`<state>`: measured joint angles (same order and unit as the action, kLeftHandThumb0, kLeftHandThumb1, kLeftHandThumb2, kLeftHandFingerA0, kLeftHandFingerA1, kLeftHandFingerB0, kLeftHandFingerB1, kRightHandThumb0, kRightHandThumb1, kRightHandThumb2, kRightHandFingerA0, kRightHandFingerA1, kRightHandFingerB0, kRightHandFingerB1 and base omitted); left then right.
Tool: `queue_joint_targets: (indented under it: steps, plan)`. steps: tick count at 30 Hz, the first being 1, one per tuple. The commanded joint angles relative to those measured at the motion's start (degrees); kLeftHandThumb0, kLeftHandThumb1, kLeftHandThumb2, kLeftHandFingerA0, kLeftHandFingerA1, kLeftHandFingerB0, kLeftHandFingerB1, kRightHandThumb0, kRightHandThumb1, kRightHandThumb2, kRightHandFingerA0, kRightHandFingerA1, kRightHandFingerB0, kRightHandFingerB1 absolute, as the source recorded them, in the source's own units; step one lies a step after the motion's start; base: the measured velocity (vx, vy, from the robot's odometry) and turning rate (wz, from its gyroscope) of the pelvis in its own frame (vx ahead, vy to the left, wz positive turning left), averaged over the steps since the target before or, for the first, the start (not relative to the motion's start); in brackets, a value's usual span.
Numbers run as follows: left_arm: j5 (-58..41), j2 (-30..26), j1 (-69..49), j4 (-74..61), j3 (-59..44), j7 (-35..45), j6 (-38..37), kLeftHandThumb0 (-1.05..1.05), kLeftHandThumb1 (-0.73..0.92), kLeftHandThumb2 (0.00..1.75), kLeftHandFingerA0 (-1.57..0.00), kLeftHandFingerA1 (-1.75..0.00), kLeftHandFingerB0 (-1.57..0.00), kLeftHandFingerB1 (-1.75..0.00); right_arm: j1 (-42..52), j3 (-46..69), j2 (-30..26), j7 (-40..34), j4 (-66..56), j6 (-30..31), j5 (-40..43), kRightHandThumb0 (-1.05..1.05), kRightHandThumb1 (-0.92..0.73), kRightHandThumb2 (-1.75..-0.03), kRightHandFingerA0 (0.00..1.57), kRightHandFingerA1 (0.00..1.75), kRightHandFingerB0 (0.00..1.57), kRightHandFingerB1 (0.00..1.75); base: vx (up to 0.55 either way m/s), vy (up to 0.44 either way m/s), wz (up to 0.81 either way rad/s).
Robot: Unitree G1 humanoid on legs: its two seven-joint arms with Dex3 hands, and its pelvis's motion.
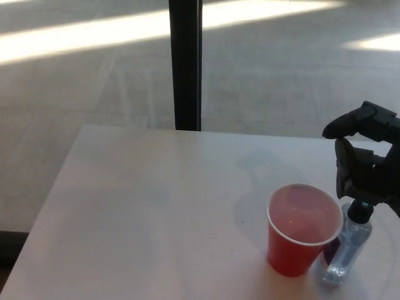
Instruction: The robot uses its right hand fist to press the hand soap kept in the middle of the table to get liquid hand soap out
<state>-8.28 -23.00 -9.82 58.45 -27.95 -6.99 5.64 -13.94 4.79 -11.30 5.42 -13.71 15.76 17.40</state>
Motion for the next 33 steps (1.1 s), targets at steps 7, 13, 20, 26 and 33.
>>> queue_joint_targets:
  steps: [7,13,20,26,33]
  plan:
    - [-0.32,-0.69,0.07,0.15,0.3,-0.49,-0.16,-0.19,0.51,1.02,-0.83,-0.99,-0.64,-0.89,3.55,-1.32,2.33,-0.46,3.45,-1.2,-3.28,-0.25,-0.69,-0.92,0.99,1.75,0.71,1.6,0.0,0.0,0.0]
    - [-0.43,-0.58,0.29,0.02,0.34,-1.16,0.43,-0.19,0.51,1.02,-0.84,-0.99,-0.61,-0.86,5.34,-2.9,2.63,0.27,5.66,-3.72,-5.32,-0.25,-0.69,-0.94,0.99,1.75,0.63,1.71,0.0,0.0,0.0]
    - [-0.54,-0.83,0.39,0.63,0.37,-0.44,0.24,-0.21,0.51,1.03,-0.8,-0.94,-0.55,-0.8,7.46,-5.09,1.85,2.01,7.63,-5.02,-6.54,-0.26,-0.66,-0.93,1.0,1.75,0.67,1.68,0.0,0.0,0.0]
    - [-0.99,-0.46,0.67,0.13,-0.01,-0.61,0.17,-0.21,0.49,1.03,-0.81,-0.97,-0.57,-0.85,8.74,-4.58,0.18,1.21,7.29,-3.89,-7.48,-0.32,-0.75,-0.78,0.95,1.75,0.62,1.64,0.0,0.0,0.0]
    - [-0.59,-0.96,1.22,1.19,0.3,-0.59,-0.13,-0.22,0.5,1.04,-0.8,-0.95,-0.54,-0.8,9.74,-4.0,-1.02,1.44,8.65,-5.72,-8.02,-0.27,-0.68,-0.97,0.95,1.75,0.75,1.43,0.0,0.0,0.0]
